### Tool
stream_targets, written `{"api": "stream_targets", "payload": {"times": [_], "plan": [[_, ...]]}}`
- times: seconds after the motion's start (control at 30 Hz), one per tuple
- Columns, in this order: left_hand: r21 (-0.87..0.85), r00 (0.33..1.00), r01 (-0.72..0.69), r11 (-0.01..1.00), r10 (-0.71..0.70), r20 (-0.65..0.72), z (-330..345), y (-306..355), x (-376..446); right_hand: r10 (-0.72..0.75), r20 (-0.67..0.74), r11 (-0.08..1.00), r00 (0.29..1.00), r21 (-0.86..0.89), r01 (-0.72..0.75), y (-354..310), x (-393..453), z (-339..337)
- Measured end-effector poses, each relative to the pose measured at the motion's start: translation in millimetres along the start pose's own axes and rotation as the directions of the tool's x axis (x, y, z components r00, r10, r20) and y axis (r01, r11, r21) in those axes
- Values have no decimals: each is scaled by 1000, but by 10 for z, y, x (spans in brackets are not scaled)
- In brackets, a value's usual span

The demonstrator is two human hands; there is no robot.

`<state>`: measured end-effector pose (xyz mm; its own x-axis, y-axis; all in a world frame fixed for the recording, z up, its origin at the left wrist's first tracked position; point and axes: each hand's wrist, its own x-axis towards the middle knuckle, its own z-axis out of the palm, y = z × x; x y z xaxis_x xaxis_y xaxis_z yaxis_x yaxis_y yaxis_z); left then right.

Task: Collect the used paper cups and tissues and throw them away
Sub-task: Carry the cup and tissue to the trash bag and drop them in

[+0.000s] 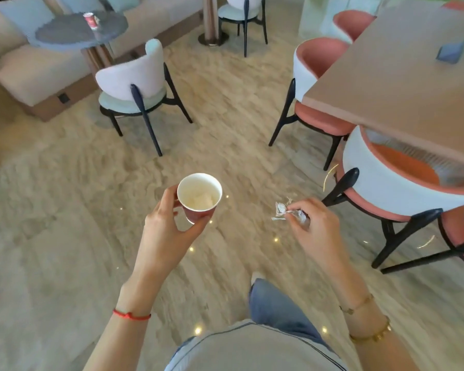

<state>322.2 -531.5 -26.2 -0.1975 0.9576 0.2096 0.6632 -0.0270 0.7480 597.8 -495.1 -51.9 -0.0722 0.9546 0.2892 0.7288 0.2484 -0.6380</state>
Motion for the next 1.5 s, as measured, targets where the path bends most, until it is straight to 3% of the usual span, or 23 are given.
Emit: {"api": "stream_targets", "payload": {"times": [0.23, 0.57, 0.87, 1.23, 1.5], "plan": [[-20, 1000, 5, 1000, -4, 16, 578, -241, 1593, 41, 5, 999, 999, 11, -41, 480, 1488, 397], [-35, 999, 19, 999, -21, -48, 1168, -192, 4163, 20, -5, 1000, 1000, -19, -20, 971, 4313, 656], [-20, 997, 37, 999, -38, -74, 1638, -527, 6230, 25, 54, 1000, 998, 11, -26, 1379, 6275, 1342], [-32, 993, -116, 993, 117, 33, 2227, -721, 9454, 122, -85, 992, 989, -5, -123, 1809, 9075, 1977], [-65, 972, -168, 984, 176, 157, 2899, -642, 11369, 254, -172, 965, 952, -17, -261, 2267, 10549, 2133]]}}
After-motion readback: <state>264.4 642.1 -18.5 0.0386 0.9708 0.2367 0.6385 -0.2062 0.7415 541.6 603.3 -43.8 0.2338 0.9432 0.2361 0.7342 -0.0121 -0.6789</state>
